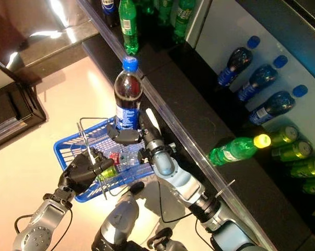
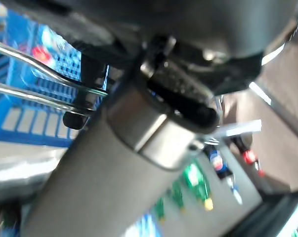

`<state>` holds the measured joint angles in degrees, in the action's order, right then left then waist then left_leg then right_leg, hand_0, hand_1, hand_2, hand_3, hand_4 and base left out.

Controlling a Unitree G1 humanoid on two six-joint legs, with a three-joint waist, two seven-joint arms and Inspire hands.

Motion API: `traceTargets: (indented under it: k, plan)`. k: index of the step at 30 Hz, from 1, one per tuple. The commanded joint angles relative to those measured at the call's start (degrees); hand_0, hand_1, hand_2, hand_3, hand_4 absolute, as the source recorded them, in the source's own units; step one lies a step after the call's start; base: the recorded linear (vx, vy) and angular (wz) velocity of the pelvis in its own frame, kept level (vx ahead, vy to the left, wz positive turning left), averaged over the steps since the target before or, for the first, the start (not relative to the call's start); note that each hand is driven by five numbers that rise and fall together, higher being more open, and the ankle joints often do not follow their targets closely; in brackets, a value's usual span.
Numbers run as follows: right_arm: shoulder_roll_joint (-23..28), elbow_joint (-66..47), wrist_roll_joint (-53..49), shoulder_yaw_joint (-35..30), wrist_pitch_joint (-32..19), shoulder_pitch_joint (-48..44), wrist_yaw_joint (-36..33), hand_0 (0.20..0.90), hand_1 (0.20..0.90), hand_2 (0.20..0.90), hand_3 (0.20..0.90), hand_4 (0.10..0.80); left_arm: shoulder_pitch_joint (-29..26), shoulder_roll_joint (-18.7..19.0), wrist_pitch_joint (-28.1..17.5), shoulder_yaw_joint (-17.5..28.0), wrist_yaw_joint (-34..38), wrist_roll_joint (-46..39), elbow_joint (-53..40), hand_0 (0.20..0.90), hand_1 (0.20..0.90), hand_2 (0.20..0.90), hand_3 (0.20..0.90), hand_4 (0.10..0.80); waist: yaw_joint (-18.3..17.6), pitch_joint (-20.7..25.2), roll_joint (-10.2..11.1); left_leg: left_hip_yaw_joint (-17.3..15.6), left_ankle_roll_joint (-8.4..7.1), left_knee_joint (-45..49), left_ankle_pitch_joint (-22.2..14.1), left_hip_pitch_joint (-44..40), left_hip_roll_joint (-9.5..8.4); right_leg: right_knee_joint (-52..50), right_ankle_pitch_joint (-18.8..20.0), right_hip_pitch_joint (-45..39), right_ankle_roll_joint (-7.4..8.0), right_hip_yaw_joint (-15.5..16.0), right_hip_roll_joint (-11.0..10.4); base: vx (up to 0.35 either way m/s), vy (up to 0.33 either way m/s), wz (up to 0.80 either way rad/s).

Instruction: Pick up the drink and place into the basket.

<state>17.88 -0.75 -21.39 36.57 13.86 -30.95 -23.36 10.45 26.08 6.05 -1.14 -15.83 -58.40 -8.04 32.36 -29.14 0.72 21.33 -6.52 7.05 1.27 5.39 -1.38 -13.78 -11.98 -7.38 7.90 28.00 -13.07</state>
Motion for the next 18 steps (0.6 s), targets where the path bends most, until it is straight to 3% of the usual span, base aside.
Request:
traceTargets:
  k: [1, 8, 18]
  plan:
    - [-6.0, -4.4, 3.4, 3.6, -7.4, -4.4, -1.3, 0.300, 0.300, 0.300, 0.200, 0.100, -5.9, 1.0, -10.9, 3.2, -17.9, -5.9, -23.1, 0.300, 0.300, 0.300, 0.200, 0.100, -1.4, 12.3, 0.3, -1.2, 1.28, 2.6, -0.5, 0.0, 1.31, -0.1, 2.9, -0.6, -3.03, 0.7, 0.2, 0.037, 0.003, 0.02]
    - [-9.1, 3.8, 6.0, 6.6, -6.2, -4.6, -1.0, 0.300, 0.300, 0.300, 0.200, 0.100, -9.9, 4.1, -11.2, 2.6, -20.5, -3.8, -22.8, 0.300, 0.300, 0.300, 0.200, 0.100, -0.6, 13.4, 0.6, -0.7, 1.30, 2.6, -0.8, -0.3, 1.04, -1.4, 2.3, -0.8, -2.86, 1.5, -0.6, 0.073, 0.023, 0.10]
    - [-12.5, 23.4, 10.2, 9.4, -7.1, -1.2, -1.0, 0.300, 0.300, 0.300, 0.200, 0.100, -13.8, 8.4, -18.4, 2.7, -24.3, -4.7, -26.0, 0.300, 0.300, 0.300, 0.200, 0.100, 0.5, 13.4, 0.2, 0.4, 1.60, 1.7, -0.7, 0.6, 0.12, -1.6, 2.6, 0.0, -1.98, 2.9, -1.6, 0.010, 0.015, 0.06]
